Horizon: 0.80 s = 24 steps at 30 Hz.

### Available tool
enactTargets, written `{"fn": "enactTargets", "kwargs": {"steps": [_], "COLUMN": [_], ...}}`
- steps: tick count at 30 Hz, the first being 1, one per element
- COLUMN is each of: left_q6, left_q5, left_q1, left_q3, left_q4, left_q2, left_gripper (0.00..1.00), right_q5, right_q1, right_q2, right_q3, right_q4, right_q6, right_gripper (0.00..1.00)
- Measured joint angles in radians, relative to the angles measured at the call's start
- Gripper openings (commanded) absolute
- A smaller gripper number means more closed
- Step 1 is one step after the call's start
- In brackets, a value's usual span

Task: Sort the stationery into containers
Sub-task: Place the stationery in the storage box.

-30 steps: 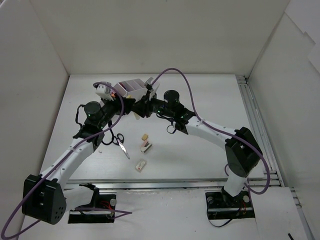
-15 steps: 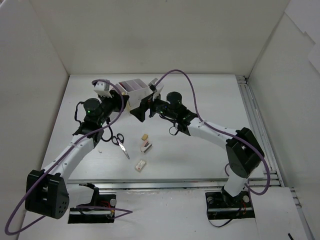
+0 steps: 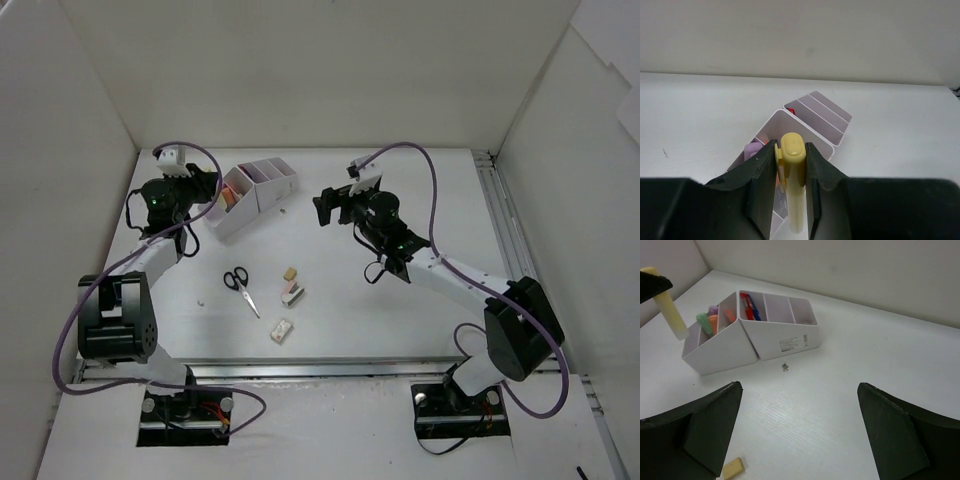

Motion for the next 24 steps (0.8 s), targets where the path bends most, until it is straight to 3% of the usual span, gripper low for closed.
{"fn": "enactTargets", "kwargs": {"steps": [7,15,17,18,19,24], "left_q6": [-0.013,0.008,0.009,0.013,0.011,-0.001], "left_q5": [0.045,-0.007,-0.021,-0.028,-0.031,-0.065], "left_q1": [0.013,-0.002,-0.012,-0.016,-0.020,-0.028], "left_q3": [0.097,0.121,0.121,0.121,0.119,0.037], "left_q4": [0.091,0.125,0.117,0.115,0.117,0.101], "left_q2": [0.174,0.252,0.257,0.257,0.256,0.197], "left_gripper": [0.00,0.03,0.35,0.45,0.64,0.94], "right_q5": [0.020,-0.013,-0.014,-0.014,-0.014,-0.036], "right_q1": [-0.063,-0.064,-0.064,-0.064,-0.064,-0.064], "right_q2": [-0.005,-0.005,-0.005,-0.005,-0.005,-0.005], "right_q3": [0.000,-0.013,-0.020,-0.023,-0.024,-0.025], "right_q4": [-0.070,-0.104,-0.109,-0.113,-0.118,-0.148], "right_q6": [0.012,0.006,0.005,0.005,0.005,-0.004], "right_gripper": [0.98,0.98,0.98,0.98,0.98,0.98]}}
